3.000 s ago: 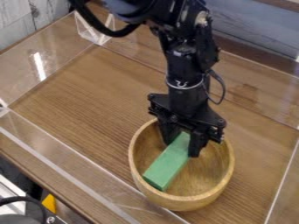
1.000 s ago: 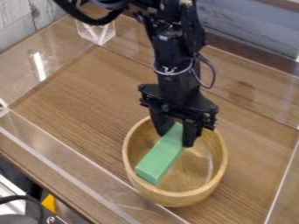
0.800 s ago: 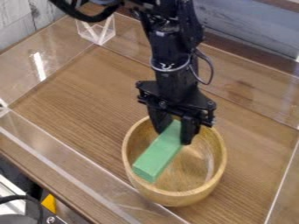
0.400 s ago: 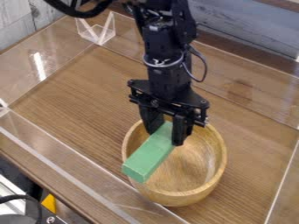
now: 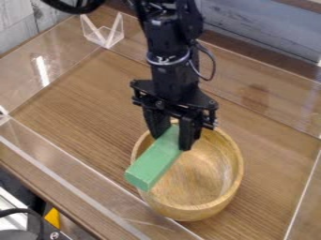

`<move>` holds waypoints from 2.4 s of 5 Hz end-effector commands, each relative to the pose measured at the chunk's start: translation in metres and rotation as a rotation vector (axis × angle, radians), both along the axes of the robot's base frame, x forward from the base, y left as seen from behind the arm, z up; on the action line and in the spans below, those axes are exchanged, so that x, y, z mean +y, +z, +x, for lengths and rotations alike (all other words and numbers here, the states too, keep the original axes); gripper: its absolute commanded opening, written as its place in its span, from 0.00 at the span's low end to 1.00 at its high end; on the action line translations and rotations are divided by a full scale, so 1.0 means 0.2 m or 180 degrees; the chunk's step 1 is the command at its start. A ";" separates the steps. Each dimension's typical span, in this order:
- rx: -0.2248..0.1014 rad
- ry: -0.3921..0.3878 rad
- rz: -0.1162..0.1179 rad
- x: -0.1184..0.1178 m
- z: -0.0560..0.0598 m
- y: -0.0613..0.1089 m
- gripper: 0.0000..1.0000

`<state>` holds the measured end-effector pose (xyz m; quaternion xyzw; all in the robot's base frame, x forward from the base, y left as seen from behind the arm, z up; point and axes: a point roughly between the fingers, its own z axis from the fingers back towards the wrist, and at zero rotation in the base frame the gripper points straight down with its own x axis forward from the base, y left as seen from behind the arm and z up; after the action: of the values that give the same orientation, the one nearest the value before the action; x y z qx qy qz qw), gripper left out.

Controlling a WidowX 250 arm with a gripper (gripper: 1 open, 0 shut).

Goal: Remove the green block from inside the brown bowl and put it on the table

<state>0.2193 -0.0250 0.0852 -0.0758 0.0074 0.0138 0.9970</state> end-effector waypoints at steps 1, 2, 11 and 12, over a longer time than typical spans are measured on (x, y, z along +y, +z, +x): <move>-0.0129 -0.0021 0.0005 0.02 0.01 0.05 0.00; -0.0127 -0.0026 0.0015 0.04 -0.01 0.06 0.00; -0.0185 -0.0008 0.0153 0.18 -0.04 0.08 1.00; -0.0248 0.0020 0.0184 0.20 -0.03 0.10 1.00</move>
<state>0.2070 0.0131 0.0920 -0.0539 -0.0040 0.0147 0.9984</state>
